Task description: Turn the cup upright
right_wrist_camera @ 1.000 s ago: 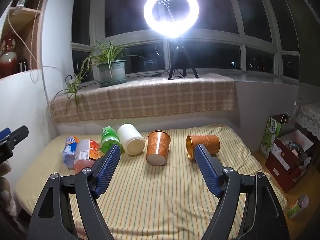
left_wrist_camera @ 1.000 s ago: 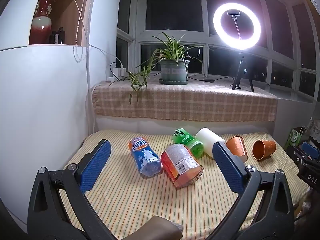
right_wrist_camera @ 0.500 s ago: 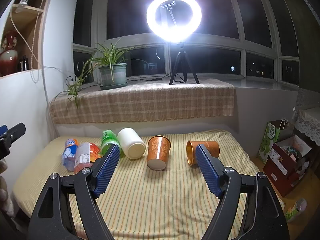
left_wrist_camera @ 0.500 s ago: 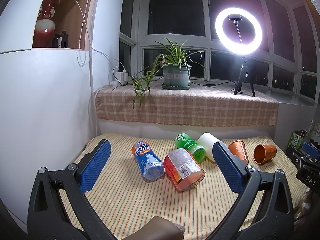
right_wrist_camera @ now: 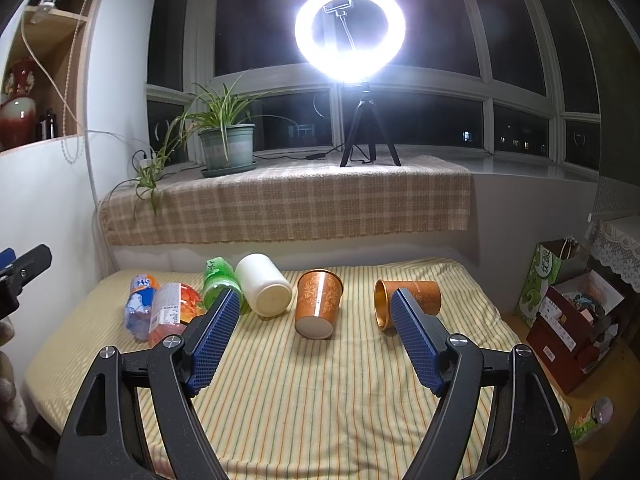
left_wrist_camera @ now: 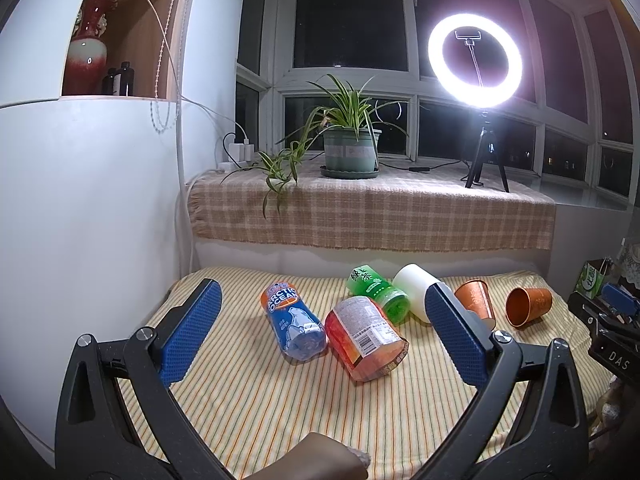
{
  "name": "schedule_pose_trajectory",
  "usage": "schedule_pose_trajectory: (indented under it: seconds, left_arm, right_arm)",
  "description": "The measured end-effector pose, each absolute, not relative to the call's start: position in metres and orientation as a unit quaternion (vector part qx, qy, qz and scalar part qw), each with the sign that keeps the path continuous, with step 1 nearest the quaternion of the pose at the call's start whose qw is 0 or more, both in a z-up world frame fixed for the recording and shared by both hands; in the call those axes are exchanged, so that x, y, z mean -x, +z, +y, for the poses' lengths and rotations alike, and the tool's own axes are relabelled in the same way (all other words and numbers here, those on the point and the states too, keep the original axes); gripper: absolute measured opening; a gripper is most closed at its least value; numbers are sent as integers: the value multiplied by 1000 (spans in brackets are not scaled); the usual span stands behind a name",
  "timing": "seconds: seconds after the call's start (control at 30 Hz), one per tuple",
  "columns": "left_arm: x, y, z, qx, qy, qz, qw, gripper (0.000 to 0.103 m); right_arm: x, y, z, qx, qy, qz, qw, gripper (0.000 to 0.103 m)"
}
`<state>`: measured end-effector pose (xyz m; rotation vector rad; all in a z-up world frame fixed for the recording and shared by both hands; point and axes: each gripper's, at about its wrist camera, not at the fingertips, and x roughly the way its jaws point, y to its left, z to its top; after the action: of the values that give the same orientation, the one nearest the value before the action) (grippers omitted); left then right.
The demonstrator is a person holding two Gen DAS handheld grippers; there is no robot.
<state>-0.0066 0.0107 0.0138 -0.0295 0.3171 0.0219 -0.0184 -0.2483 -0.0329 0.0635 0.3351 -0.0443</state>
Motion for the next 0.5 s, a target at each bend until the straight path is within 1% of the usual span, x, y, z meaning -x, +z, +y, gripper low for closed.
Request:
schedule_pose_trajectory:
  seconds: [0.5]
  left_arm:
    - [7,12,9,14,11,157,987,103]
  right_arm:
    - [17,-34,-247,-31,-23,167,985,78]
